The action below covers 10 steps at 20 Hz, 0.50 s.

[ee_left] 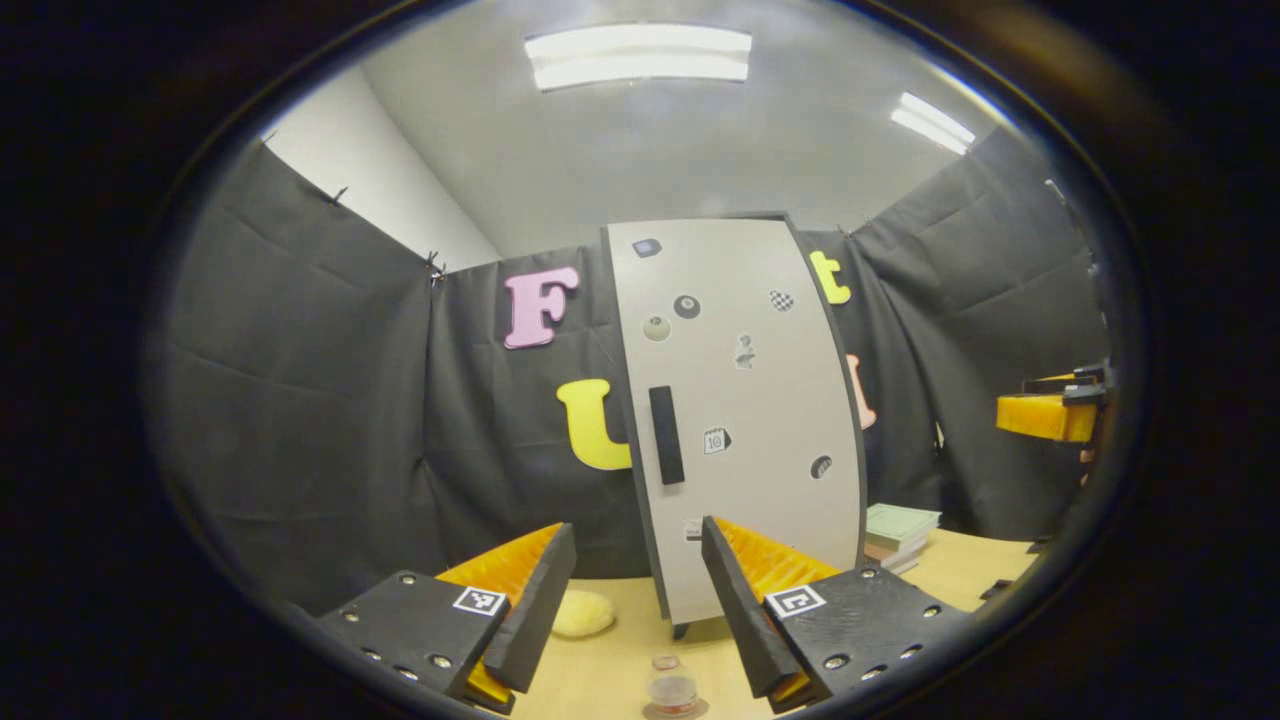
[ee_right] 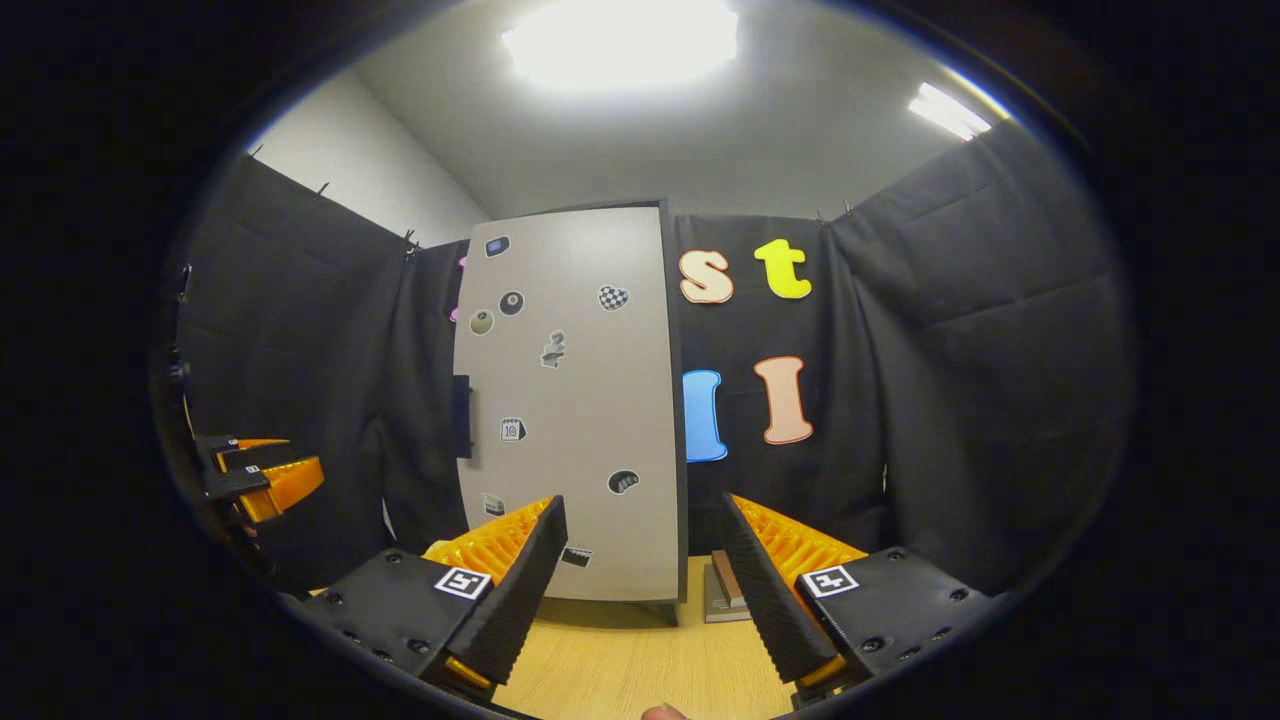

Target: Open the cabinet door with the right hand, grasp the bottle in the cabinet with the left hand and place it on the coaster, then close the cabinet door with the right hand.

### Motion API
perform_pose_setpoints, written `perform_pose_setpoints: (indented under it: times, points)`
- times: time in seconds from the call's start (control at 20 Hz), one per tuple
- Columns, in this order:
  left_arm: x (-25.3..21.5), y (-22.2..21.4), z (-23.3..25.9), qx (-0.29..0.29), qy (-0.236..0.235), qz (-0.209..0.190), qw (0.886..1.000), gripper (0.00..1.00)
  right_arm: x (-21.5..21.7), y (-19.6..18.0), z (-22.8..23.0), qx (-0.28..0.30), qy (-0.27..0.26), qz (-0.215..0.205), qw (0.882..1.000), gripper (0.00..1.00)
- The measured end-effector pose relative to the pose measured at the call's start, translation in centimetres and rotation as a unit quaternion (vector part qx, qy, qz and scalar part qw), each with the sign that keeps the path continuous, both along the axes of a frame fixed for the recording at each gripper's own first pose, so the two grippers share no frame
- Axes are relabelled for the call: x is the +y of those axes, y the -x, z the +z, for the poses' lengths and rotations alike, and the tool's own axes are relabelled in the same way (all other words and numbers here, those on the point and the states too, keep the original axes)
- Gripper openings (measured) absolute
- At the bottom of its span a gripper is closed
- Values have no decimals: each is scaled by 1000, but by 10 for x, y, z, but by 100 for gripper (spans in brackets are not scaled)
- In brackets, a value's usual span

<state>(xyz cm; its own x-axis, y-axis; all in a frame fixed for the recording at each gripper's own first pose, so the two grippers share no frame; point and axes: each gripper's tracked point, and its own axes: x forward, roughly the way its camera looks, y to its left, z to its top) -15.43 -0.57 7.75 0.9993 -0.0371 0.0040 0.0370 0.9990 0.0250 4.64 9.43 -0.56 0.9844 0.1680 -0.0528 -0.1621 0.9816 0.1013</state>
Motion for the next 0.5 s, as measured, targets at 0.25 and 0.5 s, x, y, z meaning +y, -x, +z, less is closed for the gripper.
perform_pose_setpoints:
  times: [0.25, 0.5]
  points:
    - [10, 1, -6, 5, 5, 0, 1000, 76, 9, 3, 4, -2, 0, -1, 1000, 92]
    - [23, -1, -12, 9, 11, 7, 1000, 78, 20, 4, 3, -4, 12, 3, 1000, 92]
